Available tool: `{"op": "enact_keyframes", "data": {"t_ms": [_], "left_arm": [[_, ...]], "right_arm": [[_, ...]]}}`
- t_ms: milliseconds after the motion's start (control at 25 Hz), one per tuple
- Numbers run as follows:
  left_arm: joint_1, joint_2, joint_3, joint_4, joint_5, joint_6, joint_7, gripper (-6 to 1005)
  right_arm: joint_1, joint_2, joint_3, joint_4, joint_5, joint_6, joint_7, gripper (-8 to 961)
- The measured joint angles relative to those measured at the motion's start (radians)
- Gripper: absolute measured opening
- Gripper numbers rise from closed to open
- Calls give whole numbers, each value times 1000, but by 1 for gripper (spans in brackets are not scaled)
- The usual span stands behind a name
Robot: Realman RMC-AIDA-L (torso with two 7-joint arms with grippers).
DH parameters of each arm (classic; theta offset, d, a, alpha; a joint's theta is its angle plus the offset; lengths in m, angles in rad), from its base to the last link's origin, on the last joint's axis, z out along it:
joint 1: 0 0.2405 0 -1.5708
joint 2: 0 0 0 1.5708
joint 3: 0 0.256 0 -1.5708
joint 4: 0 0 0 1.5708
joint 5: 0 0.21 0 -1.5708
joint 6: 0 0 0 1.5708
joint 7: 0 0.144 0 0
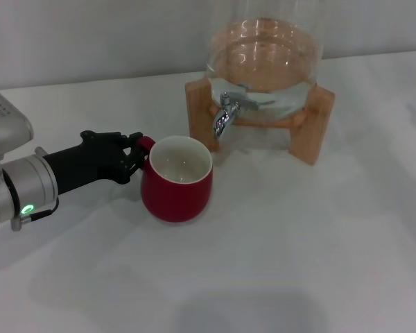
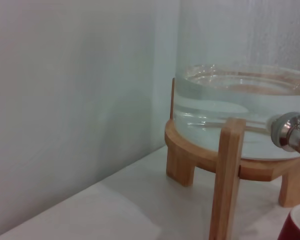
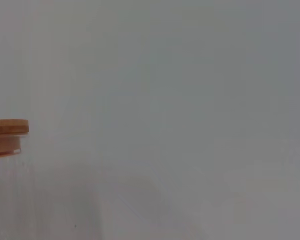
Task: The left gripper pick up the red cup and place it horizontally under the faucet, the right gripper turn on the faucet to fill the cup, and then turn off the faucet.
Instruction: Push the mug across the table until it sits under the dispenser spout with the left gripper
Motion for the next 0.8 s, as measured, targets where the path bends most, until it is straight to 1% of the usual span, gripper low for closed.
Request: {"op": "enact_keyframes", "data": {"t_ms": [280,600,800], "left_arm": [[-7,-1,21,-4,-7,28,-5,189],[-47,-1,24,-37,-6,26,-20,186],[-58,-1,68,-30,-8,31,-77,184]], "right_arm": [[1,0,-3,0,0,2,-1,631],[1,0,-5,-3,0,3,-1,631],[0,0,-4,-6,0,12,-1,631]]}}
